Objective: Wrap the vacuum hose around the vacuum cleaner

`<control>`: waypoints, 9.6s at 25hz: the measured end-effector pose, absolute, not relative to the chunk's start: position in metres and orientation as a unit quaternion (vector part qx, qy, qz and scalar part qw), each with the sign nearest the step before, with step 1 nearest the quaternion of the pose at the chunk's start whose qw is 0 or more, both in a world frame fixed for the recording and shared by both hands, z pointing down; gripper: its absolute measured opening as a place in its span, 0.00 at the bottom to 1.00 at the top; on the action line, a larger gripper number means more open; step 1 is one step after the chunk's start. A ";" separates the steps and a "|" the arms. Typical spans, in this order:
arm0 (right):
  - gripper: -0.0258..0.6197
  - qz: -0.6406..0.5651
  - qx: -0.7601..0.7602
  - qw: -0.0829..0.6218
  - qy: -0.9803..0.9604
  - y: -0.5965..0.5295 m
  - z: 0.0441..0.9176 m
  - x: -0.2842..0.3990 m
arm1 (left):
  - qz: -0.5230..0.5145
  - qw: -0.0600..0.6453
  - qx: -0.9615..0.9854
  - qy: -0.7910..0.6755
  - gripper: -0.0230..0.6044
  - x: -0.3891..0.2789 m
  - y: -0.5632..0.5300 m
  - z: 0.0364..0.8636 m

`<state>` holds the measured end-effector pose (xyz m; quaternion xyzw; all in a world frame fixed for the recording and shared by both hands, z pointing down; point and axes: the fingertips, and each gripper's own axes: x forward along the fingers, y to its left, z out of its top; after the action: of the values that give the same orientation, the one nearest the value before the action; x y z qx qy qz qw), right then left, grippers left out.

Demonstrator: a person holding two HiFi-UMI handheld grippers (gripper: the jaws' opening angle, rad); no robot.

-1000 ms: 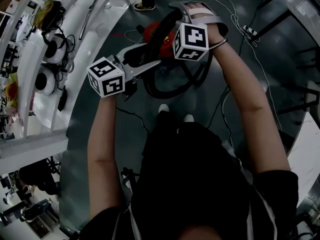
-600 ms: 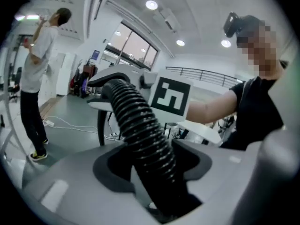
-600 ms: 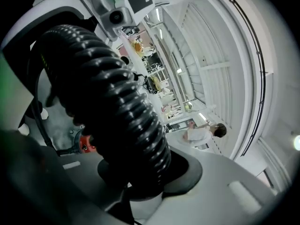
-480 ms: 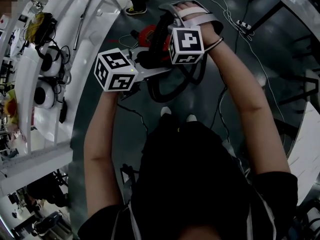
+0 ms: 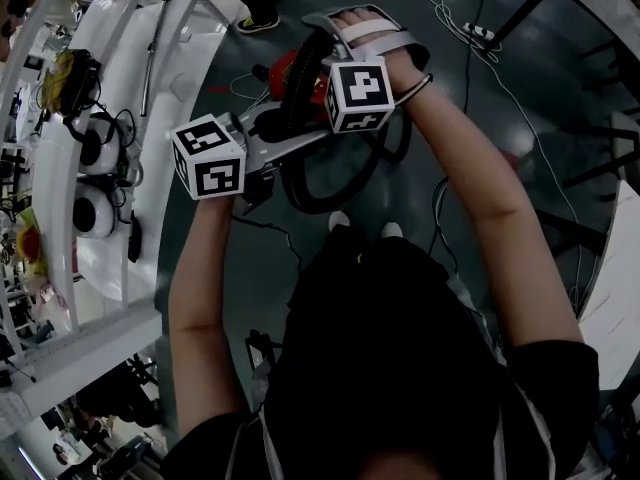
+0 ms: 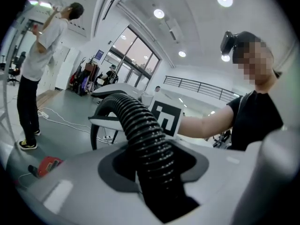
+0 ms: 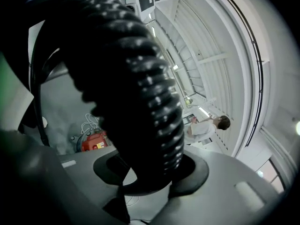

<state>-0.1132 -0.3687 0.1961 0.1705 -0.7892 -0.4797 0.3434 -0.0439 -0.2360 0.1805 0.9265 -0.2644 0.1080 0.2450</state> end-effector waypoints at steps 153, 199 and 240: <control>0.32 -0.374 -0.142 0.669 -0.627 -0.299 0.496 -0.028 | 0.014 0.341 0.763 -0.549 0.33 -0.333 -0.203 0.307; 0.32 -0.527 -0.237 0.615 -0.537 -0.418 0.515 -0.136 | 0.112 0.448 0.579 -0.672 0.32 -0.410 -0.225 0.480; 0.32 -0.587 -0.376 0.493 -0.521 -0.493 0.585 -0.150 | 0.064 0.580 0.446 -0.679 0.32 -0.355 -0.247 0.625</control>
<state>-0.1498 -0.4927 0.5848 -0.3761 -0.5208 -0.5868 0.4929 -0.3553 -0.2470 0.6255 0.4457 -0.6785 0.0641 0.5803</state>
